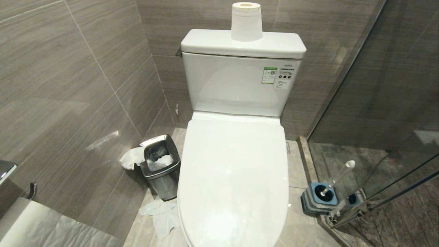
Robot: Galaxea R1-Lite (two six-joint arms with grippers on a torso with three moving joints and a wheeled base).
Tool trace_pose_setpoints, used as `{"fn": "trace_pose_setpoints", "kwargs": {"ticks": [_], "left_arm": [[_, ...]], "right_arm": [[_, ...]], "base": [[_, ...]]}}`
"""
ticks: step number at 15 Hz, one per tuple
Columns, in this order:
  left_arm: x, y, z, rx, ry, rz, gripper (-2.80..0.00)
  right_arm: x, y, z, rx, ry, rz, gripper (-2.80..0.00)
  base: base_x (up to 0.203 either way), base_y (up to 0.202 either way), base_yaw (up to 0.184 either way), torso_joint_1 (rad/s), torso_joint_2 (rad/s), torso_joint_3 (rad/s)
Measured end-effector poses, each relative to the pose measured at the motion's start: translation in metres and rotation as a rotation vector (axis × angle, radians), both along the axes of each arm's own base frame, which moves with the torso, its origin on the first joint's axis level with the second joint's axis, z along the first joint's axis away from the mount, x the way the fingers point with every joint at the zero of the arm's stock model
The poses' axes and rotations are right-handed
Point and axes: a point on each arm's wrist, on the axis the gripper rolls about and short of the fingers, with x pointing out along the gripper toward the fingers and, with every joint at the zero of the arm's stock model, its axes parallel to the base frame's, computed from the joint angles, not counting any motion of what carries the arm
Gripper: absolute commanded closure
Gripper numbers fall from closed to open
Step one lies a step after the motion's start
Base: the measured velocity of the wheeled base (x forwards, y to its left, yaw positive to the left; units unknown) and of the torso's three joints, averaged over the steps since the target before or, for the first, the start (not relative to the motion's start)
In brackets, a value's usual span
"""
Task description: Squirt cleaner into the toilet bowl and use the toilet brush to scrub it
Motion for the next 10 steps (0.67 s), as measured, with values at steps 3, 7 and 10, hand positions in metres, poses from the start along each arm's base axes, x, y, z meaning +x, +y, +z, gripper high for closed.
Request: {"fn": "trace_pose_setpoints", "kwargs": {"ticks": [3,7,10], "left_arm": [[0.0000,0.0000,0.0000,0.000,0.000,0.000,0.00],[0.0000,0.0000,0.0000,0.000,0.000,0.001,0.00],[0.0000,0.0000,0.0000,0.000,0.000,0.000,0.00]], "right_arm": [[0.0000,0.0002,0.0002,-0.038,-0.003,0.008,0.00],[0.0001,0.0003,0.0001,-0.069,-0.004,0.012,0.00],[0.0001,0.0000,-0.0004,0.000,0.002,0.002,0.00]], "base": [[0.000,0.000,0.000,0.000,0.00,0.000],[0.000,0.000,0.000,0.000,0.00,0.000],[0.000,0.000,0.000,0.000,0.00,0.000]]}}
